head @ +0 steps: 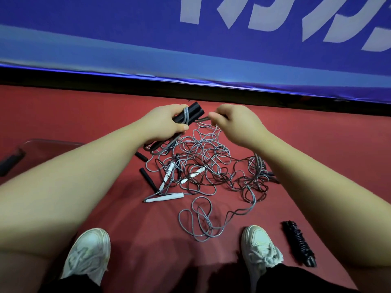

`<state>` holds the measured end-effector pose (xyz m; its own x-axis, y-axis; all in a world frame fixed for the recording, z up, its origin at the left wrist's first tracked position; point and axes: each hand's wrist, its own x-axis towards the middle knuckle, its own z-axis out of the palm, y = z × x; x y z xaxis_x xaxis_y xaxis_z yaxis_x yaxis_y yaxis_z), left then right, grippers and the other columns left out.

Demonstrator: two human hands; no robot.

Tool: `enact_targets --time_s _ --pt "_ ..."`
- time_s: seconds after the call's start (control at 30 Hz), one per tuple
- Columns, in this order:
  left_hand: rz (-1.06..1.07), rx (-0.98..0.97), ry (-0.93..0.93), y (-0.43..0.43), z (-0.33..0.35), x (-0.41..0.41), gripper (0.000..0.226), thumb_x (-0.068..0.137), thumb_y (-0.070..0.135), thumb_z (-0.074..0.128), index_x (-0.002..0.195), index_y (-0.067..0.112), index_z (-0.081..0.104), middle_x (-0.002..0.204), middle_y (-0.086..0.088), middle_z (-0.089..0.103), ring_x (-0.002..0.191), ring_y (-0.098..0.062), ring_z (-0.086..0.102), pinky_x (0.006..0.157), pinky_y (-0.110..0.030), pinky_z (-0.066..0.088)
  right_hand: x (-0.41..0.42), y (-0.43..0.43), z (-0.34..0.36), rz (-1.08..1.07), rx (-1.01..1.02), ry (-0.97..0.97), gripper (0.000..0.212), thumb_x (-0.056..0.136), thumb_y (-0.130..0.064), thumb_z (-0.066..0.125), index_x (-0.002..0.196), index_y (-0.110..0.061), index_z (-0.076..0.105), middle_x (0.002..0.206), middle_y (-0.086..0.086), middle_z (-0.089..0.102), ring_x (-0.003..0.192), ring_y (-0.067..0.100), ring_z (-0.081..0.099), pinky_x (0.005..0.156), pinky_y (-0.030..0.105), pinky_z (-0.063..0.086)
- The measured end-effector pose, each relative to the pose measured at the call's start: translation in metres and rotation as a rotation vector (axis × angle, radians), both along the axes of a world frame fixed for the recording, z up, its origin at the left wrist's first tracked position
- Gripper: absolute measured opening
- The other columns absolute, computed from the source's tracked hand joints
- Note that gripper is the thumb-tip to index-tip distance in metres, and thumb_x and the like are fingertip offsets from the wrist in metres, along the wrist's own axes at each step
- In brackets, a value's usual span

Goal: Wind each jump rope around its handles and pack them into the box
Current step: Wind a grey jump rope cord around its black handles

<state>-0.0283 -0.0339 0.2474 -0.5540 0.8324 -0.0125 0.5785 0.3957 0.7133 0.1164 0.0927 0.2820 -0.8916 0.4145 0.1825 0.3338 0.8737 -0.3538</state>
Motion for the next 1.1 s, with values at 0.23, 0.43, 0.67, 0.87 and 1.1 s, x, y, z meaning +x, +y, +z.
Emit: enact_targets --time_s 0.23,0.43,0.67,0.87,1.1 --pt "0.075 -0.106 0.373 0.009 0.005 0.014 0.050 0.091 0.028 0.059 0.138 0.034 0.042 0.124 -0.003 0.060 0.110 -0.029 0.056 0.084 -0.032 0.042 -0.005 -0.012 0.009 0.048 0.040 -0.236 0.037 0.099 -0.035 0.041 0.091 -0.007 0.065 0.071 0.006 0.056 0.071 0.024 0.050 0.058 0.030 0.030" --pt "-0.120 -0.392 0.677 0.016 -0.002 0.038 0.056 0.095 0.030 0.052 0.146 0.037 0.029 0.129 -0.008 0.058 0.113 -0.031 0.055 0.071 -0.030 0.037 0.002 -0.012 0.030 0.115 0.522 -0.436 0.024 0.086 -0.012 0.053 0.108 -0.016 0.061 0.087 0.004 0.057 0.082 0.027 0.054 0.058 0.027 0.036" --pt "-0.143 -0.413 0.144 0.009 -0.008 0.036 0.039 0.089 0.021 0.064 0.127 0.021 0.054 0.099 -0.001 0.064 0.081 -0.020 0.060 0.070 -0.026 0.045 0.010 -0.013 0.031 0.364 0.831 -0.438 0.016 0.091 -0.010 0.050 0.100 -0.018 0.061 0.103 0.002 0.053 0.073 0.024 0.044 0.046 0.024 0.023" --pt "-0.083 -0.374 0.277 0.010 -0.003 0.029 0.049 0.088 0.026 0.065 0.134 0.030 0.049 0.119 -0.002 0.063 0.102 -0.024 0.058 0.084 -0.029 0.045 0.011 -0.011 0.025 0.367 0.950 -0.423 0.028 0.095 -0.012 0.038 0.112 -0.014 0.059 0.104 0.005 0.059 0.088 0.028 0.058 0.048 0.027 0.022" --pt "-0.478 -0.400 0.361 0.009 0.014 0.042 0.045 0.089 0.026 0.063 0.132 0.030 0.051 0.115 0.003 0.064 0.097 -0.016 0.056 0.077 -0.025 0.040 0.008 0.029 0.035 0.393 0.696 -0.437 0.028 0.098 -0.036 0.040 0.111 -0.024 0.062 0.113 -0.001 0.060 0.107 0.024 0.054 0.068 0.032 0.039"
